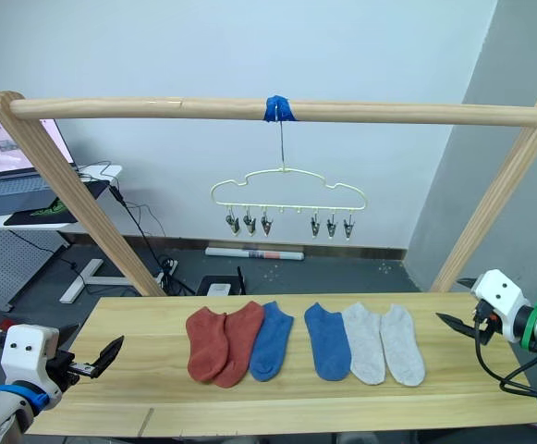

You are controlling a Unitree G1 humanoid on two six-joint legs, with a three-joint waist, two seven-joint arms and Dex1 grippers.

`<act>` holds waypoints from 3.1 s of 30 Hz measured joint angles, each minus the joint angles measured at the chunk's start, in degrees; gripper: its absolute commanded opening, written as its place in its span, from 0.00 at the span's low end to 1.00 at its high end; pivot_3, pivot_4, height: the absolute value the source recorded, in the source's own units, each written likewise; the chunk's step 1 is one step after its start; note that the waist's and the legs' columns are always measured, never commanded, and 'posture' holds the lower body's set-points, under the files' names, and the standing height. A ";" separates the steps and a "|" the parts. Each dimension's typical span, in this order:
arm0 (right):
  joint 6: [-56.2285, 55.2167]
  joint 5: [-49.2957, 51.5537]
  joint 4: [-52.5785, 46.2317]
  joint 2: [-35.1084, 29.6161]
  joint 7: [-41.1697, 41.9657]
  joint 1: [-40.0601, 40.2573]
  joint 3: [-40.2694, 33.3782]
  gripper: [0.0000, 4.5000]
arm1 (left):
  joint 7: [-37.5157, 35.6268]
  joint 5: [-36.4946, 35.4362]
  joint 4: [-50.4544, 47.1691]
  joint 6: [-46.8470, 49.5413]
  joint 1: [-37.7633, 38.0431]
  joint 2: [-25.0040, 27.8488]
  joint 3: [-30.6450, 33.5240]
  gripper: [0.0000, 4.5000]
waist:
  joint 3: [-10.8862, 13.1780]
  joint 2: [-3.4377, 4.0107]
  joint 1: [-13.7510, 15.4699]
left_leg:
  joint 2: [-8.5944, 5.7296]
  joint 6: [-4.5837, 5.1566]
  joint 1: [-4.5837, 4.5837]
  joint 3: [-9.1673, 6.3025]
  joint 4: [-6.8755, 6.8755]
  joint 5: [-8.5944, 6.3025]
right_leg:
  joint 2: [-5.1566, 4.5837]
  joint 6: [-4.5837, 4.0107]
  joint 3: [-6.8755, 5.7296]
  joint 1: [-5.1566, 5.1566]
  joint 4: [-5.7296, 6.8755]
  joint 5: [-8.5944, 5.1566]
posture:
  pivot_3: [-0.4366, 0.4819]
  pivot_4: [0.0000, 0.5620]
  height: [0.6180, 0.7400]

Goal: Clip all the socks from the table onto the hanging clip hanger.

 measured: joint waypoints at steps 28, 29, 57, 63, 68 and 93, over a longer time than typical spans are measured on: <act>6.01 1.99 -12.95 1.69 -0.59 3.08 -0.11 1.00 | 0.20 -3.35 -5.60 -0.58 -7.05 -2.44 0.26 0.99 | -0.01 -0.06 -0.32 | 0.00 0.00 0.02 0.00 0.01 0.00 | 0.01 0.02 0.01 0.05 0.00 0.01 | 0.35 0.05 0.94; 6.82 2.50 -14.93 2.04 -0.61 3.00 -0.11 1.00 | 0.46 -3.55 -6.92 0.55 -8.06 -2.70 -0.33 0.99 | 0.08 -0.07 -0.42 | 0.01 0.00 0.02 -0.01 0.01 0.00 | 0.01 0.02 0.02 0.05 0.00 0.01 | 0.34 0.08 0.94; 36.29 24.40 -52.99 4.68 -8.57 -6.99 1.48 1.00 | 7.85 -4.59 -10.99 7.35 -27.01 -13.29 -12.00 0.53 | 9.09 -0.48 -2.58 | 0.00 0.04 -1.12 -0.12 0.06 -0.06 | 0.01 0.12 -0.04 -0.93 -0.12 0.40 | 0.18 0.45 0.94; 40.95 28.90 -55.40 4.48 -10.65 -11.56 1.63 1.00 | 8.83 -2.34 -6.43 3.14 -32.83 -15.21 -14.39 0.53 | 10.57 -0.62 -3.64 | 0.01 0.04 -1.19 -0.14 0.07 -0.06 | 0.02 0.13 -0.06 -0.98 -0.10 0.41 | 0.16 0.49 0.94; 44.65 32.01 -56.84 4.47 -12.82 -14.43 1.71 1.00 | 9.57 -1.66 -2.57 -0.03 -35.81 -15.87 -14.60 0.53 | 10.90 -0.75 -3.86 | 0.01 0.04 -1.86 -0.17 0.19 -0.06 | 0.01 0.15 -0.08 -1.57 -0.07 0.46 | 0.15 0.53 0.94; 52.00 42.72 -58.46 4.87 -18.19 -22.13 3.23 1.00 | 10.84 -2.56 1.39 -0.15 -44.26 -16.28 -14.48 0.53 | 12.83 -0.75 -4.85 | 0.01 0.19 -2.39 -0.29 0.82 -0.19 | -0.01 0.28 -0.19 -1.76 -0.04 0.52 | 0.15 0.55 0.94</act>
